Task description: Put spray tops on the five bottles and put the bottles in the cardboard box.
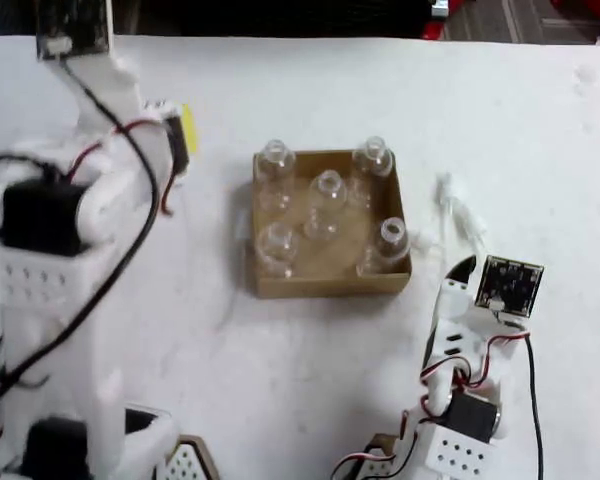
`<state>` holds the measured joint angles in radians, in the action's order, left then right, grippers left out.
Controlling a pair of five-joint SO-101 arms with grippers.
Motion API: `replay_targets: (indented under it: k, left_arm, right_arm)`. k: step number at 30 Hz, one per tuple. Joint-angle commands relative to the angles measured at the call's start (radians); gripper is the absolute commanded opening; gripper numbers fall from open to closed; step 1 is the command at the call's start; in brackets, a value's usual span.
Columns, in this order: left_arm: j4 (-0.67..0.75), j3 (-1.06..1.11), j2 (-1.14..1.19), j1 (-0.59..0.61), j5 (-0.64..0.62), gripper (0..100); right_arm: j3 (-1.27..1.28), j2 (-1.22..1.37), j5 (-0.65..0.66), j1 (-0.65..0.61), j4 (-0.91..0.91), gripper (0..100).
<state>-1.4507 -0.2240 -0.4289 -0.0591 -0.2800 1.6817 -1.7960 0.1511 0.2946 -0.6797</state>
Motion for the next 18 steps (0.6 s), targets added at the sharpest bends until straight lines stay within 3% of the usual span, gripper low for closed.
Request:
replay_targets:
  k: [1,4,8,12,18]
  left_arm:
    - [0.146,0.169,-0.205,0.010,0.066,2]
    - [0.358,0.351,-0.375,0.007,0.071,2]
    - [0.781,0.611,-0.527,0.004,0.069,2]
    - [1.135,0.819,-0.542,-0.013,0.068,2]
    - [1.579,1.036,-0.470,-0.168,0.077,2]
  right_arm:
    - [0.009,-0.007,-0.002,-0.015,0.002,5.3]
    - [0.009,-0.007,-0.002,-0.033,-0.013,5.3]
    - [0.009,-0.007,-0.002,-0.033,-0.016,5.3]
    - [0.009,-0.007,-0.002,-0.033,-0.018,5.3]
    - [0.009,-0.007,-0.002,-0.025,-0.016,5.3]
